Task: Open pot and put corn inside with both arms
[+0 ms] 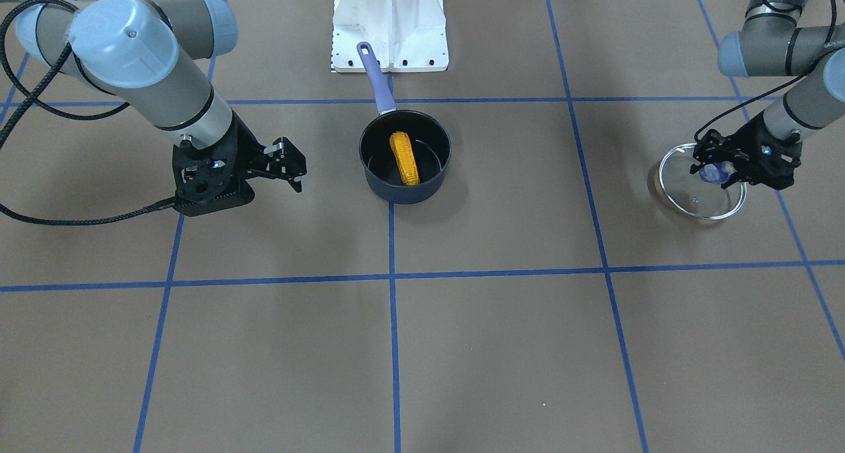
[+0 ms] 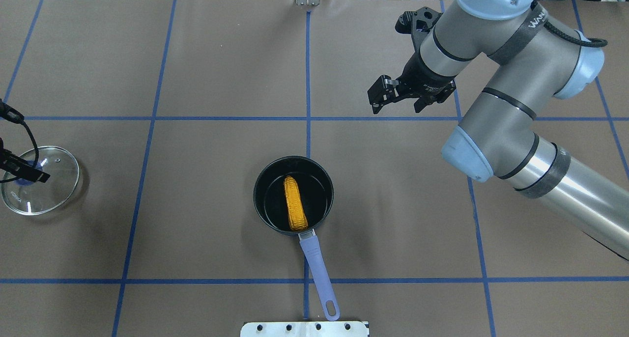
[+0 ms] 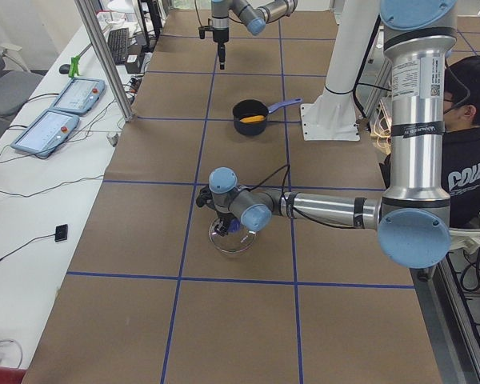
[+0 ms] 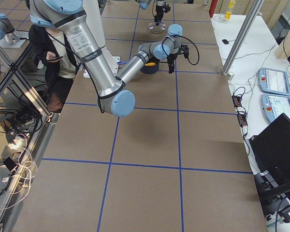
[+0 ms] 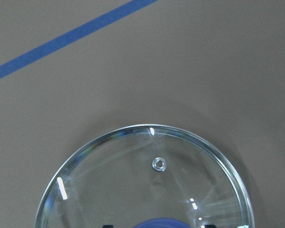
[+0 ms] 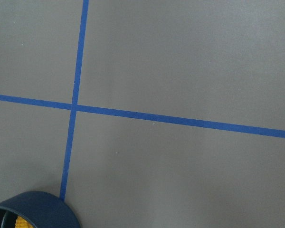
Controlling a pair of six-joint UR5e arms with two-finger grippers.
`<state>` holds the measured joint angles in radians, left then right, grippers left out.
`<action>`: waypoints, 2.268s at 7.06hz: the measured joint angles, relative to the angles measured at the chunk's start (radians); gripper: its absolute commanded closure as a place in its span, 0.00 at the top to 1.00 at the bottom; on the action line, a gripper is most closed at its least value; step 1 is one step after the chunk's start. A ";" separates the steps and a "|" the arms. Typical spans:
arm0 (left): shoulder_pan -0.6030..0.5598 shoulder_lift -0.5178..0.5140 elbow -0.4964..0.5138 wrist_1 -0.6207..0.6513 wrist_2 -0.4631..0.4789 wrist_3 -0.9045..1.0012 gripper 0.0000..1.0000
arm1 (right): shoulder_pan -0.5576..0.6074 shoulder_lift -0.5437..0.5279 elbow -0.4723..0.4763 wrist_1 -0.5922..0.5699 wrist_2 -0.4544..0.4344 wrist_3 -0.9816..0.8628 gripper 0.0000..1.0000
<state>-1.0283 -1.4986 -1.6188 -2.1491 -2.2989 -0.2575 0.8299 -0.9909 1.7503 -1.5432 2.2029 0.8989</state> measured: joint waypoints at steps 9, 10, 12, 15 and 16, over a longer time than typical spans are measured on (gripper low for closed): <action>-0.002 -0.013 0.009 -0.018 0.006 -0.003 0.99 | 0.001 -0.004 -0.002 0.000 -0.001 0.000 1.00; -0.011 -0.014 0.004 -0.020 0.004 -0.001 0.99 | 0.004 -0.008 -0.002 0.000 -0.001 -0.003 1.00; -0.084 -0.016 0.002 -0.014 -0.025 0.032 0.99 | 0.037 -0.044 -0.001 0.002 0.005 -0.070 1.00; -0.290 -0.012 0.063 0.021 -0.136 0.240 0.99 | 0.200 -0.172 -0.002 0.001 0.092 -0.313 1.00; -0.358 -0.009 0.112 0.023 -0.153 0.332 0.99 | 0.256 -0.221 -0.003 0.001 0.124 -0.388 1.00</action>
<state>-1.3864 -1.5079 -1.5064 -2.1258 -2.4519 0.0742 1.0861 -1.2123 1.7475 -1.5422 2.3273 0.5106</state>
